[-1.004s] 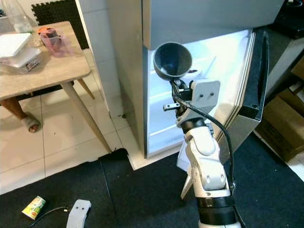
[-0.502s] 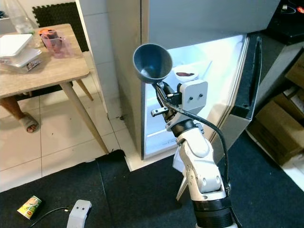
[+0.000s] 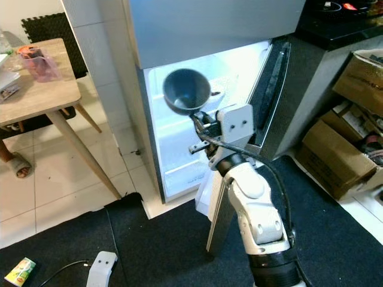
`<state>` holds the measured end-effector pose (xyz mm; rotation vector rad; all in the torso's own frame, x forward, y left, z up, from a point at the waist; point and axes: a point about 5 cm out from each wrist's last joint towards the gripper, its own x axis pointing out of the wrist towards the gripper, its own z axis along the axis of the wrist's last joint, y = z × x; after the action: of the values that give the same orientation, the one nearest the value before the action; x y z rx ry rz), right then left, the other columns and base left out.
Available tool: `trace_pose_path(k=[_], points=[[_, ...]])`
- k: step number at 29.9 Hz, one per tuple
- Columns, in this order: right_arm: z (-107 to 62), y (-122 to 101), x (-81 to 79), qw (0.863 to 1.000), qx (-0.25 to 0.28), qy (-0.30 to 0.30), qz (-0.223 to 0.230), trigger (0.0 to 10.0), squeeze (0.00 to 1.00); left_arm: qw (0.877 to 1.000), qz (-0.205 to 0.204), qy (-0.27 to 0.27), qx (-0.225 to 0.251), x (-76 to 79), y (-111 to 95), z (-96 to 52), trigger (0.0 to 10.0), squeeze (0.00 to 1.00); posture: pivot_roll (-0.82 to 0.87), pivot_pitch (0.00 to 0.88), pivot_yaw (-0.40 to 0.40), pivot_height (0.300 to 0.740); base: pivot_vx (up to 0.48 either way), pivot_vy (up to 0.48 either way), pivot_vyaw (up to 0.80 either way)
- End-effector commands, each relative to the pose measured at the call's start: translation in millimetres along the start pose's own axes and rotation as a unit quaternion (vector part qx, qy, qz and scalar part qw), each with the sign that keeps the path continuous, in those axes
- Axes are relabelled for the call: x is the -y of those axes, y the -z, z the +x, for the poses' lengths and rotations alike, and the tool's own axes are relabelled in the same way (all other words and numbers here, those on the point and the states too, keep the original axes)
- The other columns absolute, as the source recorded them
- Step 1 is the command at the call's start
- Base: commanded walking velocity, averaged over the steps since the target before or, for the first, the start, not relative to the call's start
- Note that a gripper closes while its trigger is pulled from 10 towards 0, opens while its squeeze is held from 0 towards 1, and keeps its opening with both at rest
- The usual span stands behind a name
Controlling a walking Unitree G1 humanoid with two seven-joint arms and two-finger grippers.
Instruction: Restocking fridge
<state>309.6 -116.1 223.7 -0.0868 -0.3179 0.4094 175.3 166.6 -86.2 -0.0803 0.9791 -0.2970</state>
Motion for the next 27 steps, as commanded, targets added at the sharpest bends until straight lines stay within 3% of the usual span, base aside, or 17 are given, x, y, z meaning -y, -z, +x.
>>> trace_pose_path(k=[1,10,14,17,24,26,27], points=[[0.3,0.4,1.0,1.0,-0.014,0.006,-0.014,10.0,0.0,1.0,-0.006,-0.004,-0.017,-1.7,10.1,-2.2,10.0,0.0,-0.23,0.099,0.032,0.74,0.0,0.0,0.0],[-4.3,19.3,8.7,0.996,-0.085,0.027,-0.028,10.0,0.0,1.0,-0.009,-0.002,-0.018,-1.0,10.6,-2.1,10.0,0.0,-0.23,0.103,0.034,0.74,0.0,0.0,0.0],[-10.4,34.5,24.8,0.985,-0.138,0.094,-0.037,10.0,0.0,1.0,-0.01,-0.001,-0.016,-0.7,9.9,-1.9,10.0,0.0,-0.23,0.104,0.035,0.74,0.0,0.0,0.0],[-20.7,41.7,50.6,0.969,-0.17,0.175,-0.047,10.0,0.0,1.0,-0.011,0.0,-0.015,-1.0,9.1,-1.9,10.0,0.0,-0.24,0.104,0.039,0.74,0.0,0.0,0.0],[-31.4,37.7,74.2,0.953,-0.174,0.237,-0.075,10.0,0.0,1.0,-0.01,0.001,-0.016,-1.5,9.0,-2.1,10.0,0.0,-0.24,0.104,0.043,0.74,0.0,0.0,0.0],[-40.8,29.5,95.3,0.939,-0.163,0.289,-0.095,10.0,0.0,1.0,-0.01,0.001,-0.016,-1.8,8.6,-2.2,10.0,0.0,-0.24,0.104,0.045,0.74,0.0,0.0,0.0],[-40.8,29.5,95.3,0.939,-0.163,0.289,-0.095,10.0,0.0,1.0,-0.01,0.001,-0.016,-1.8,8.6,-2.2,10.0,0.0,-0.24,0.104,0.045,0.74,0.0,0.0,0.0]])
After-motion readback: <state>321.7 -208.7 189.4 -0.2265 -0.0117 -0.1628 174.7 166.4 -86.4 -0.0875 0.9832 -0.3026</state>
